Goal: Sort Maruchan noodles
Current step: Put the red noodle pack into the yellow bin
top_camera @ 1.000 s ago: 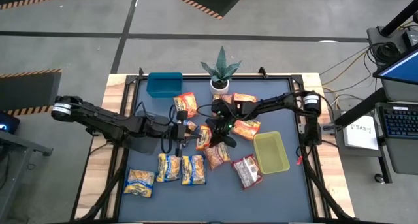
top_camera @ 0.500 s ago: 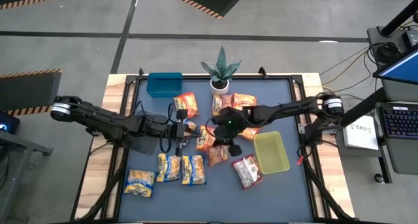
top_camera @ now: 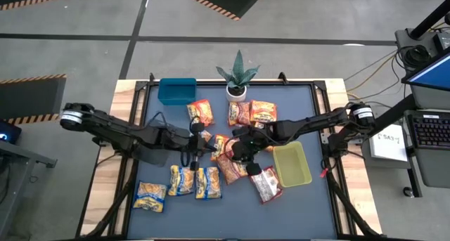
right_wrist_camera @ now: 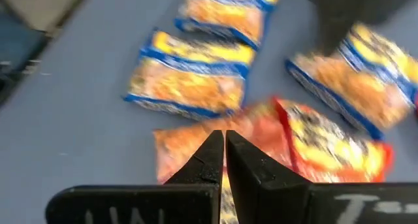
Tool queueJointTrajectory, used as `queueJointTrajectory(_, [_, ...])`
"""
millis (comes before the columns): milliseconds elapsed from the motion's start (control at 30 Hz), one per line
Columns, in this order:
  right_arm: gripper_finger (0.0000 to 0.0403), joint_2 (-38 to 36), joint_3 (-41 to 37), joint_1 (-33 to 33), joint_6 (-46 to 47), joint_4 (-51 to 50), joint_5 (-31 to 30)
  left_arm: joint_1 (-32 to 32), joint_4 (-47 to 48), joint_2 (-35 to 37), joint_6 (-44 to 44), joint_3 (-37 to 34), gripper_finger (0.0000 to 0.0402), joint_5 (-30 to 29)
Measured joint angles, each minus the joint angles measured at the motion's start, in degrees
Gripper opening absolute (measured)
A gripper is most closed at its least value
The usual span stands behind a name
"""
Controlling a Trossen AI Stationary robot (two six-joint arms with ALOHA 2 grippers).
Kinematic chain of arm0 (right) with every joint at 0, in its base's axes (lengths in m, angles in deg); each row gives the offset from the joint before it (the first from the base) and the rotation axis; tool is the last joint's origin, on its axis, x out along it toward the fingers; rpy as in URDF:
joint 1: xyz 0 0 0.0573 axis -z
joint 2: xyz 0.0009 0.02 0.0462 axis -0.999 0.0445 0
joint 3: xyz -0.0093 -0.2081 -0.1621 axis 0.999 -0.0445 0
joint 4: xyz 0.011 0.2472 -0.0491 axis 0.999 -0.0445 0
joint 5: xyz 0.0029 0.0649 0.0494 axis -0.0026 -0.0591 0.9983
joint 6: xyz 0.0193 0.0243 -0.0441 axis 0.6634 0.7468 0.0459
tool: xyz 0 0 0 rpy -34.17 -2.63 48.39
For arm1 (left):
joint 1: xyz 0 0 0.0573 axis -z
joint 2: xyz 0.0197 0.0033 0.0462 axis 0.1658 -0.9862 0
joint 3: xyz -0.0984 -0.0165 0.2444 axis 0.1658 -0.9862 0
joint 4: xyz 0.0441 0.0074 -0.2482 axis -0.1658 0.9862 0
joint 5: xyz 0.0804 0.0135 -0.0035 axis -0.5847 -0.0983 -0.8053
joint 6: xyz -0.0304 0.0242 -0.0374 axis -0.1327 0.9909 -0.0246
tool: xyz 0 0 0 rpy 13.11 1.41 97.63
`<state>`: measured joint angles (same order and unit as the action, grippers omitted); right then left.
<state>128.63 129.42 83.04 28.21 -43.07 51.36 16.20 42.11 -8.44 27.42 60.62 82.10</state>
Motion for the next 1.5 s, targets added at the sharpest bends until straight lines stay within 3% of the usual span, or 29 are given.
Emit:
queueJointTrajectory(267, [0.0012, 0.1, -0.2, 1.3, 7.1, -7.1, -3.4, 0.0, 1.6, -7.9, -4.6, -0.1, 0.0, 0.0])
queueJointTrajectory(400, [0.0036, 0.2, -0.3, 1.8, 8.8, -7.8, -3.3, 0.0, 1.4, -10.8, -5.3, 0.1, 0.0, -0.4])
queueJointTrajectory(633, [0.0145, 0.1, -0.3, 3.7, 11.5, -9.3, -3.4, 0.0, -3.9, -14.9, -5.1, 1.0, 0.0, -1.0])
queueJointTrajectory(933, [0.0288, 0.1, -0.3, 5.6, 7.2, -8.6, -2.8, 0.0, -5.7, -20.1, -3.8, 5.0, 0.0, 0.5])
queueJointTrajectory(1167, [0.0338, 2.8, -0.5, 7.1, 3.7, -5.0, 4.5, 0.0, -6.0, -20.5, -1.9, 6.5, 0.0, 1.1])
queueJointTrajectory(1333, [0.0345, 5.8, -0.5, 8.4, 0.6, -1.4, 7.4, 0.0, -6.0, -20.5, -1.8, 6.7, 0.0, 1.2])
queueJointTrajectory(1500, [0.034, 9.3, -0.5, 10.1, -0.1, 3.4, 15.4, 0.0, -7.4, -20.5, -1.7, 6.7, 0.0, 2.0])
